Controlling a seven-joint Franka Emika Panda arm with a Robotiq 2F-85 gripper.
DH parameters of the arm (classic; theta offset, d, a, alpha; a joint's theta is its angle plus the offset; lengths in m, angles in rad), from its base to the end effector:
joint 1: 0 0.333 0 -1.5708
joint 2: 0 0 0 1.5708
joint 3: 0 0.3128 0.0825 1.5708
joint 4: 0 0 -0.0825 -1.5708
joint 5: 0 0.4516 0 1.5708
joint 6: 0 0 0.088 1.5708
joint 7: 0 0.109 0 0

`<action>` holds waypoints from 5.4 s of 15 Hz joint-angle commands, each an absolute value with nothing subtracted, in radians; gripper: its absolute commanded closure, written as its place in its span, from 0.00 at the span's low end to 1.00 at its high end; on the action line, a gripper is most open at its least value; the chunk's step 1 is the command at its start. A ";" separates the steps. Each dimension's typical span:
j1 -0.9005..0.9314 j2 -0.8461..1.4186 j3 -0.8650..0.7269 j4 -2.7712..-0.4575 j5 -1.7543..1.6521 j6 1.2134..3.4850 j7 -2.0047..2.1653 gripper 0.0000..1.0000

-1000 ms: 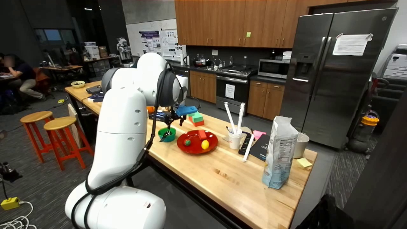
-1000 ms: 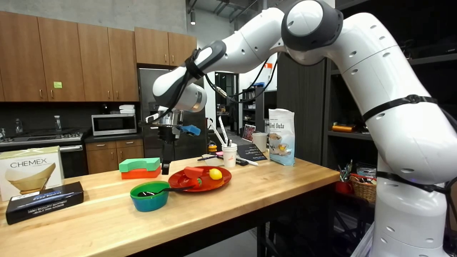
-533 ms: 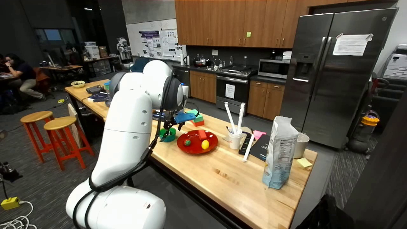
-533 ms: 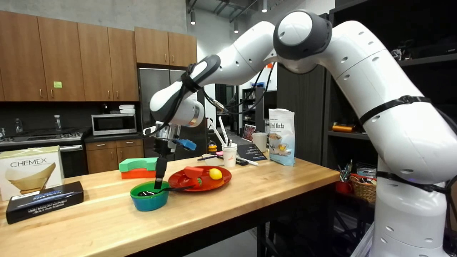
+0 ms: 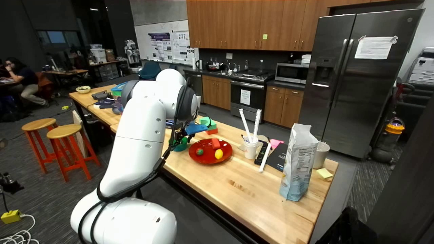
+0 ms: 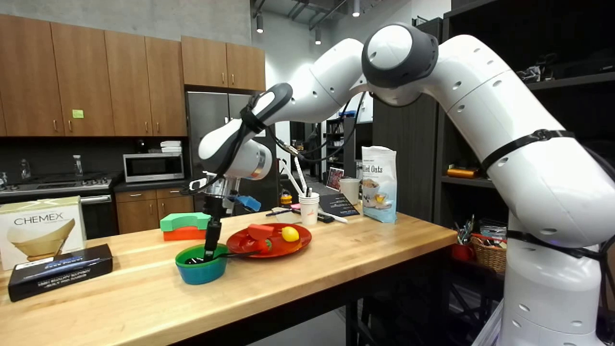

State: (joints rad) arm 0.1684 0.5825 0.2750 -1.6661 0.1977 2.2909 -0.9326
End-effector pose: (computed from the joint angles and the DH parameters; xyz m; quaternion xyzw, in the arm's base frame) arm 0.6735 0.3050 0.2397 -0.8154 -0.5584 -0.0637 0.1385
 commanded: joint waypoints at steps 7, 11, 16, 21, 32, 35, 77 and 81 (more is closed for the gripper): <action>0.138 0.570 0.290 -1.653 0.185 2.279 -0.928 1.00; 0.131 0.560 0.292 -1.649 0.186 2.280 -0.932 0.97; 0.118 0.551 0.293 -1.653 0.189 2.251 -0.936 0.98; 0.083 0.498 0.304 -1.706 0.227 2.221 -0.953 0.98; 0.026 0.264 0.288 -1.949 0.344 2.247 -0.958 0.98; 0.011 0.182 0.262 -2.045 0.390 2.271 -0.956 0.98; 0.063 0.272 0.152 -1.689 0.204 1.929 -1.098 0.98; 0.047 0.387 0.153 -1.553 0.210 1.855 -1.133 0.98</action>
